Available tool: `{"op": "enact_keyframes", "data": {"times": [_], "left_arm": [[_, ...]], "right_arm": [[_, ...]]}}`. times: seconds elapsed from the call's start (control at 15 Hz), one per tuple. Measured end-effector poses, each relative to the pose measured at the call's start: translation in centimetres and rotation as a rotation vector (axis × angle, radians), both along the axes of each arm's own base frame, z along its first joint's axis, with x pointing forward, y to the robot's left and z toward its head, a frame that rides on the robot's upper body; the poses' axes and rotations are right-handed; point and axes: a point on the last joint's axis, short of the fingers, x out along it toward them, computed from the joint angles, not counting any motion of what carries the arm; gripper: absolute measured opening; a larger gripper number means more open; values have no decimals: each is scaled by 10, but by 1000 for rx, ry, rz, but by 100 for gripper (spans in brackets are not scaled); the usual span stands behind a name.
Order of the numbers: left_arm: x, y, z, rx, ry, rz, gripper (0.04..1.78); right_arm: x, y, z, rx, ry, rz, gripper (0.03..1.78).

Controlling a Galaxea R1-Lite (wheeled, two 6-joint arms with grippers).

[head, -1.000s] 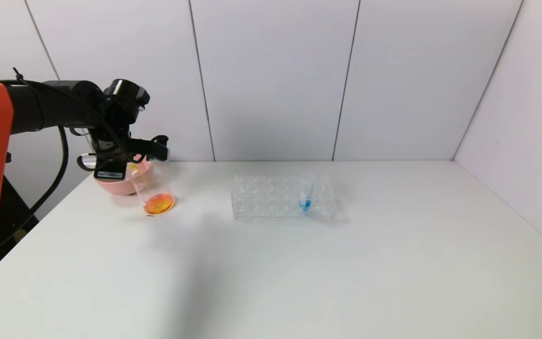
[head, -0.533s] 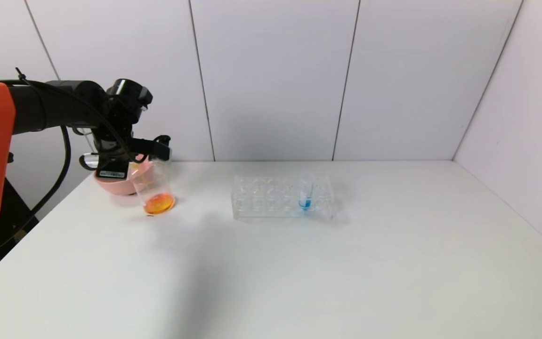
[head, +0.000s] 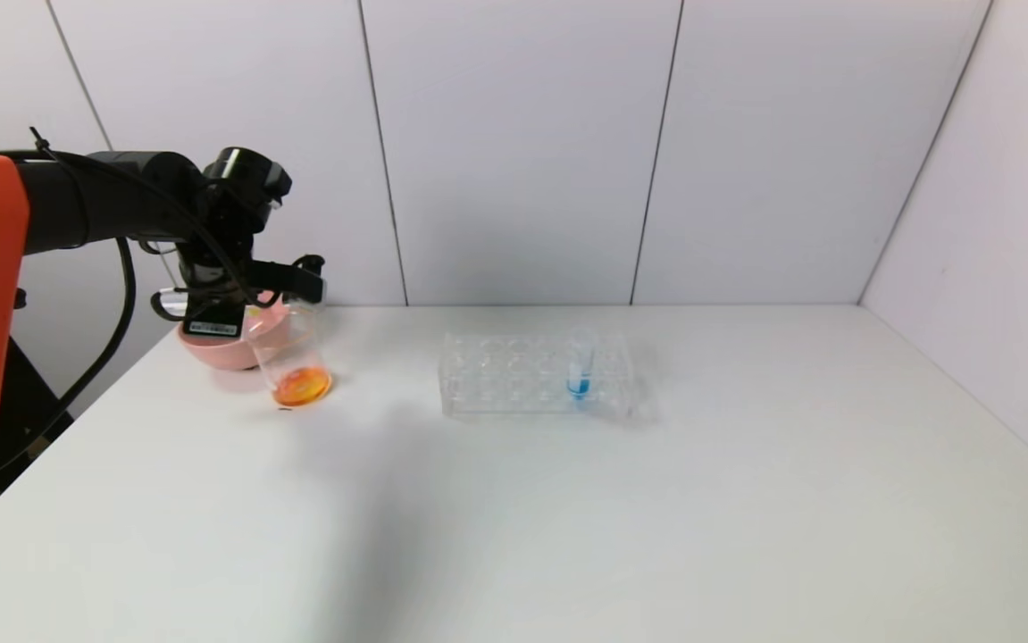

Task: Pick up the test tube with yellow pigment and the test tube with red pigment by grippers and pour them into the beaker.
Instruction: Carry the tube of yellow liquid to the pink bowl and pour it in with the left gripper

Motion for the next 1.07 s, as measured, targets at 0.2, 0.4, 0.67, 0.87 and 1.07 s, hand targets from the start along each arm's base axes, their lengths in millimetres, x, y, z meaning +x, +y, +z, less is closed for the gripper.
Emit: {"op": "enact_keyframes", "data": {"times": [0.2,0.4,0.67,0.87,1.07], "left_arm": [[0,0,0,0,-1,-1,49],[0,-1,0,3,-1,0,49],[0,-3,1,15,-9,7,49],[0,-3,1,16,-10,5,49],[0,-3,1,17,-12,5,49]], "right_arm": [[0,0,0,0,0,0,170],[0,0,0,0,0,0,170],[0,0,0,0,0,0,170],[0,0,0,0,0,0,170],[0,0,0,0,0,1,170]]}}
